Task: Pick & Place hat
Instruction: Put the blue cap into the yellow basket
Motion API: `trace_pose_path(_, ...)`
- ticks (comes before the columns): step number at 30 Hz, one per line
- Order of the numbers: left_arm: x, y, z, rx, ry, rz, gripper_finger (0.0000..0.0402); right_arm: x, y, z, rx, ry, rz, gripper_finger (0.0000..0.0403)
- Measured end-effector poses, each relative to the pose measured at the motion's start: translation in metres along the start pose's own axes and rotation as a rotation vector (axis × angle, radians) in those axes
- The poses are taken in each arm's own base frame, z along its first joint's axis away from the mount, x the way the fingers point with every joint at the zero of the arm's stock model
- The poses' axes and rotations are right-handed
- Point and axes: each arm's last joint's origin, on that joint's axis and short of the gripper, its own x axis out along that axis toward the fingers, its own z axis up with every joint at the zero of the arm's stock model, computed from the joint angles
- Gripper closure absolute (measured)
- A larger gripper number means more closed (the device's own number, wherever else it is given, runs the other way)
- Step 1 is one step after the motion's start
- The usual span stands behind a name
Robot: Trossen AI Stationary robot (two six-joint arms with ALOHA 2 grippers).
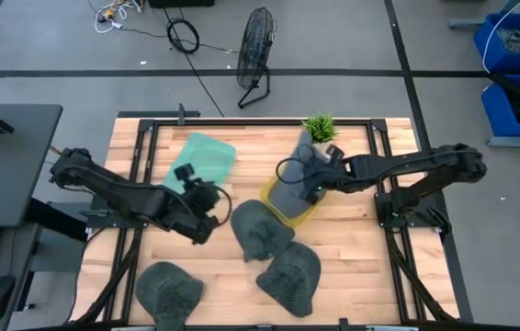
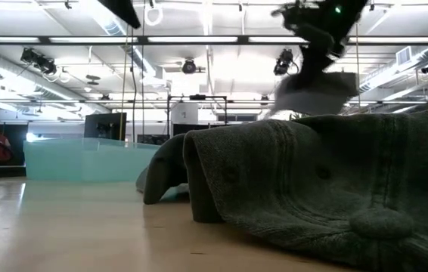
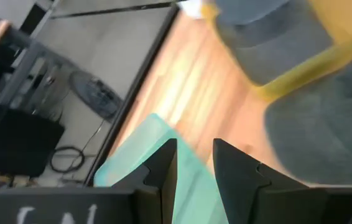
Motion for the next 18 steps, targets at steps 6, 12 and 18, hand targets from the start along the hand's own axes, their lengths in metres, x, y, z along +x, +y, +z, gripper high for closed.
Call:
trace_pose_path(6,-0.004,0.012,-0.005,-0.034,-0.001,0.077,0.0296,0.031,0.009,-0.015,0.004,-0.002,0.098,0.0399)
trace_pose_path(12,-0.002,0.014,-0.005,-0.051,-0.001,0.087,0.0296,0.046,0.018,-0.024,0.055,-0.018,0.268,0.04)
trace_pose_path(18,-0.002,0.013,-0.005,-0.06,0.0,0.087,0.0297,0.068,0.018,-0.048,0.071,0.015,0.227,0.04)
